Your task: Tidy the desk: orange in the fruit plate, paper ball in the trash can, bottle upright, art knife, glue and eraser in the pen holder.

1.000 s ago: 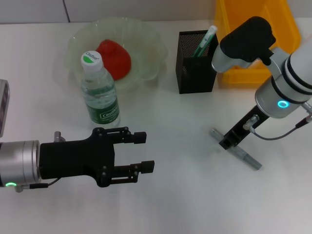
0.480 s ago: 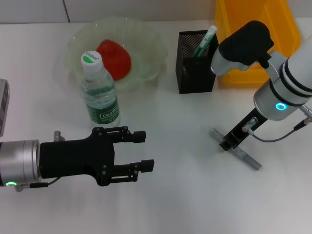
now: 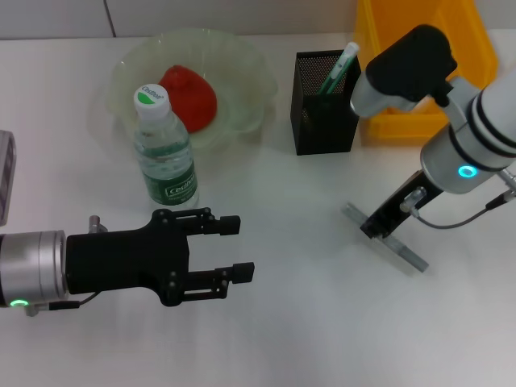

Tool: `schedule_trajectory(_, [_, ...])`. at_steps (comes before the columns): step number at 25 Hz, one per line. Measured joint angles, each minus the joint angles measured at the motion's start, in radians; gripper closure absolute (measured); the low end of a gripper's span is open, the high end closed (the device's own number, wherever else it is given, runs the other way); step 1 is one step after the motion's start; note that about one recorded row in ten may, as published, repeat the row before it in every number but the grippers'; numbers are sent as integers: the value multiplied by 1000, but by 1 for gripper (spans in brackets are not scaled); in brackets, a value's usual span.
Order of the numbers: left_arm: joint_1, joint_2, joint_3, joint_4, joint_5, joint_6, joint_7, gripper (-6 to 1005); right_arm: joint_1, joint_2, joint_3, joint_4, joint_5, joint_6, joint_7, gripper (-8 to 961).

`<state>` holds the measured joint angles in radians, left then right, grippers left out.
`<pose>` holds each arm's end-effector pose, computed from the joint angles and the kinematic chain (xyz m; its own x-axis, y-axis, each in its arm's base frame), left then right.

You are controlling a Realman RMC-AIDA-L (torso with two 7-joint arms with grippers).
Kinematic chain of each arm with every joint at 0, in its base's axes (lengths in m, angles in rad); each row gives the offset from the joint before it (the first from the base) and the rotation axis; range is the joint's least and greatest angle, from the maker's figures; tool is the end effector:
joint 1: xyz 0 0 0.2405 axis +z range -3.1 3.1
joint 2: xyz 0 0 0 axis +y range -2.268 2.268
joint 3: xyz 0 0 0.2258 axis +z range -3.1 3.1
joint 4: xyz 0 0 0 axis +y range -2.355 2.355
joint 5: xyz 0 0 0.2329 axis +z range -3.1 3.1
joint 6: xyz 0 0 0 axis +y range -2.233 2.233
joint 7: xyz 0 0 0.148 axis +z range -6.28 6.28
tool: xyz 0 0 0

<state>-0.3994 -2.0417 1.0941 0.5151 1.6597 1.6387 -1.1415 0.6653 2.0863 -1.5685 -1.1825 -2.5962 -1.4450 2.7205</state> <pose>-0.2539 0.2753 -0.0291 0.7830 0.2606 0.5648 0.3052 -0.9522 0.0163 0.1554 0.3576 -0.0409 0.6635 -0.6946 0.2780 -0.5602 -0.7076 -0.4307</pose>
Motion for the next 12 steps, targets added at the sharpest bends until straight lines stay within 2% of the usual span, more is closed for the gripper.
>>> schedule_trajectory(4, [0, 0, 1, -2, 0, 1, 0, 311, -74, -4, 23, -192, 21, -22, -4, 812])
schedule_trajectory(6, [1, 0, 1, -1, 0, 2, 0, 311, -92, -4, 36, -232, 22, -21, -10, 813])
schedule_trajectory(8, [1, 0, 1, 0, 0, 6, 0, 312, -152, 0, 125, -357, 67, 4, -58, 814])
schedule_trajectory(10, [1, 0, 1, 0, 0, 6, -1, 312, -177, 0, 160, -389, 116, 25, -87, 815])
schedule_trajectory(11, [1, 0, 0, 0, 0, 7, -5, 312, -226, 0, 228, -430, 251, 86, -164, 815])
schedule_trajectory(12, [1, 0, 0, 0, 0, 7, -5, 312, -226, 0, 228, -430, 251, 86, -164, 816])
